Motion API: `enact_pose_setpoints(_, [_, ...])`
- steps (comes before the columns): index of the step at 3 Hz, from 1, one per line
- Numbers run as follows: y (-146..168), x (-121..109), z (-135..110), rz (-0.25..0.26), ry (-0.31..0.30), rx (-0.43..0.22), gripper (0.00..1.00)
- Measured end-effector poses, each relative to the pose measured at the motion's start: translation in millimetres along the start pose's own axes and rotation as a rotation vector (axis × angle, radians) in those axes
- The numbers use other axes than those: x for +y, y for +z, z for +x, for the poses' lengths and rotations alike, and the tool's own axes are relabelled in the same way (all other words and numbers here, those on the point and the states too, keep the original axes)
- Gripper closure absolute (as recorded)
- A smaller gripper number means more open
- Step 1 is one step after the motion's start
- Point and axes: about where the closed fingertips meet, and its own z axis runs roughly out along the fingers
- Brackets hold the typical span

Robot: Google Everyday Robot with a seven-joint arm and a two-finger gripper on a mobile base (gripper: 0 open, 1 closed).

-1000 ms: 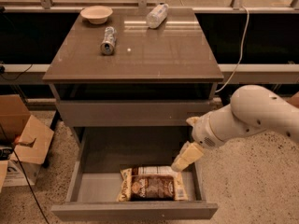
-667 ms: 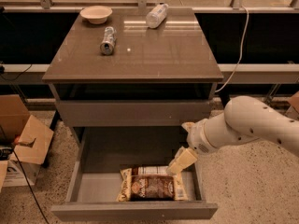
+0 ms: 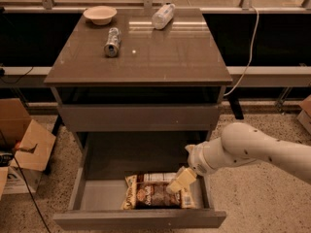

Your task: Pick brown chip bag from middle drawer and place on counter

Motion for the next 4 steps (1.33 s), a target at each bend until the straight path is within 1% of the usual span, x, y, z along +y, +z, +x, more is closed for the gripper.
enact_pose_setpoints(2, [60.2, -19.9, 52.8, -0.026, 0.152, 0.022, 0.00])
enact_pose_setpoints(3, [86.8, -27.8, 75.0, -0.040, 0.212, 0.025, 0.00])
enact_pose_setpoints(4, [112.1, -31.3, 96.9, -0.055, 0.288, 0.031, 0.00])
